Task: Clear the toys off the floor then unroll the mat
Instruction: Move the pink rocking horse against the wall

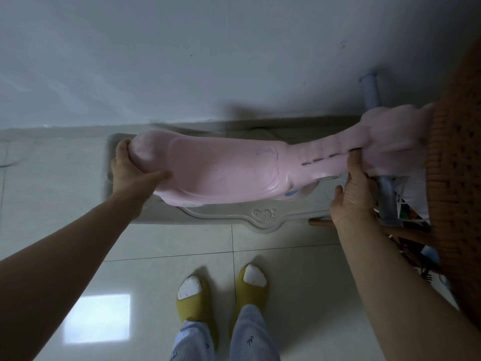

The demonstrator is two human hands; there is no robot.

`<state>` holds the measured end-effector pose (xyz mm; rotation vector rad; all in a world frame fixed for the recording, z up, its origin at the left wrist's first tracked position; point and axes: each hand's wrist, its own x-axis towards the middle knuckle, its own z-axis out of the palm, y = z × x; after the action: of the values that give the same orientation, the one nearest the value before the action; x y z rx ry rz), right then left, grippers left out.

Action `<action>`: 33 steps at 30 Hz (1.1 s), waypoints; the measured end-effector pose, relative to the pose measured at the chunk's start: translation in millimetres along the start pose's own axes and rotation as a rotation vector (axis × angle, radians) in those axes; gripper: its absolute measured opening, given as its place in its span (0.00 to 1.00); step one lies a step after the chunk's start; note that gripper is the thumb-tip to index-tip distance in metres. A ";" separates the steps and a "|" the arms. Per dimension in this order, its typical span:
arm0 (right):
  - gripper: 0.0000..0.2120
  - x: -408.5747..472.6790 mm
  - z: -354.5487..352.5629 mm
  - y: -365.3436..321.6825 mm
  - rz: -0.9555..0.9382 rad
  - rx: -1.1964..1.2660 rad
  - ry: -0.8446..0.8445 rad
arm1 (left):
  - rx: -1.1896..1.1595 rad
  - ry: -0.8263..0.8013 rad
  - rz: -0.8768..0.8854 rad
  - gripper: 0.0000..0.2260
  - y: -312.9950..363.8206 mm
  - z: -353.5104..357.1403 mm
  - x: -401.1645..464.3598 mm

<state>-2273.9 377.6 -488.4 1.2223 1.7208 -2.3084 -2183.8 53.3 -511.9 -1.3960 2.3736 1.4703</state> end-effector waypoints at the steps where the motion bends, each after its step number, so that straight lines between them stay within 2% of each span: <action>1: 0.23 0.5 -0.2 -0.4 0.006 -0.009 0.009 | 0.000 -0.004 -0.007 0.43 0.3 0.0 -0.7; 4: 0.25 2.6 -3.2 -1.4 0.048 -0.043 -0.004 | -0.007 -0.036 -0.023 0.44 2.5 -2.2 -3.7; 6: 0.30 0.4 -7.3 -1.8 0.100 -0.097 -0.026 | -0.016 -0.056 -0.026 0.41 4.9 -4.7 -7.6; 9: 0.42 -16.8 -11.1 -4.4 0.181 -0.199 -0.068 | -0.015 -0.057 -0.036 0.38 13.0 -13.8 -22.4; 11: 0.45 -36.4 -11.2 -9.8 0.195 -0.242 -0.085 | -0.021 -0.066 -0.056 0.36 21.3 -24.2 -36.8; 15: 0.37 -87.5 -10.7 -32.4 0.163 -0.276 -0.118 | -0.070 -0.087 -0.102 0.32 48.6 -55.4 -73.4; 18: 0.24 -124.4 -12.4 -50.5 0.101 -0.318 -0.167 | -0.106 -0.119 -0.103 0.30 66.2 -76.8 -100.9; 21: 0.17 -159.8 -10.9 -76.6 0.025 -0.340 -0.211 | -0.148 -0.146 -0.081 0.29 90.6 -102.0 -126.8; 27: 0.20 -212.8 -15.1 -128.2 -0.147 -0.454 -0.246 | -0.253 -0.170 -0.032 0.27 143.8 -152.2 -163.6; 33: 0.25 -248.0 -21.0 -169.2 -0.225 -0.551 -0.250 | -0.323 -0.184 0.017 0.27 177.9 -195.5 -196.3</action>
<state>-2164.2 357.5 -208.9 0.6421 2.2607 -1.7742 -2109.3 71.0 -191.7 -1.2272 2.1144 1.9625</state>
